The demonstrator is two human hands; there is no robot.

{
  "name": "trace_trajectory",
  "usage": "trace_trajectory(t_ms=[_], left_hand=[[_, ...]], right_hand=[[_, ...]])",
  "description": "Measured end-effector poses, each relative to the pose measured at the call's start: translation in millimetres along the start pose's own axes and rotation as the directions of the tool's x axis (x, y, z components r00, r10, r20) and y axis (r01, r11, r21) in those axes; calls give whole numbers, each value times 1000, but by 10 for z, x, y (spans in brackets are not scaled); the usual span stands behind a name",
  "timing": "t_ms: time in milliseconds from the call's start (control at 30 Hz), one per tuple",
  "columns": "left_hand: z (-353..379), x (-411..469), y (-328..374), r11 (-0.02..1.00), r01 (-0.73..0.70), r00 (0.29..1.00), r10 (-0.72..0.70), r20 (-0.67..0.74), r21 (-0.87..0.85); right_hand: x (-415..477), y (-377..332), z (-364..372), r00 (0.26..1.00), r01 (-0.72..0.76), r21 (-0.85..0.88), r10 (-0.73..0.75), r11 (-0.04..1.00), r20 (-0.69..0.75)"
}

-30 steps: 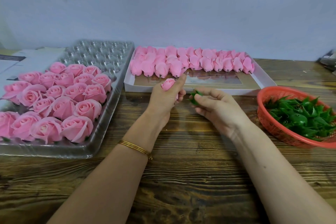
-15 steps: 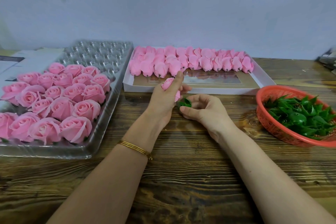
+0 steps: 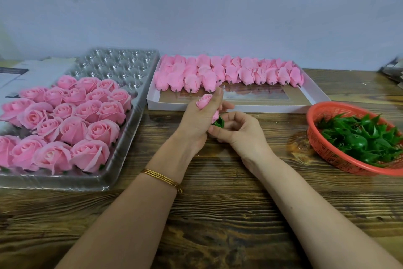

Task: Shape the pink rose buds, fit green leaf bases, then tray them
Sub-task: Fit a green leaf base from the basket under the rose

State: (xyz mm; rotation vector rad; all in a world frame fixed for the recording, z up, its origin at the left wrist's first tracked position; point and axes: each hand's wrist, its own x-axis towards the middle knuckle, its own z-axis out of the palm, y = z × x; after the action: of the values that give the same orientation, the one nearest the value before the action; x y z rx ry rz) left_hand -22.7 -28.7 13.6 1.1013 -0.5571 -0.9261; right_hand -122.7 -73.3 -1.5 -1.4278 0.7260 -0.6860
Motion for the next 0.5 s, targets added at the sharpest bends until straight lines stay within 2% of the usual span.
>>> trace_trajectory(t_ms=[133,500], left_hand=[[10,-28,10,1000,15,998,-17,53,27],[-50,32,24,993,7,1000,-5,21,-119]], right_hand=[[14,4,5,1000,-5,-3,5,1000,-13],[18,-6,-10,998,-59,87,57,994,27]])
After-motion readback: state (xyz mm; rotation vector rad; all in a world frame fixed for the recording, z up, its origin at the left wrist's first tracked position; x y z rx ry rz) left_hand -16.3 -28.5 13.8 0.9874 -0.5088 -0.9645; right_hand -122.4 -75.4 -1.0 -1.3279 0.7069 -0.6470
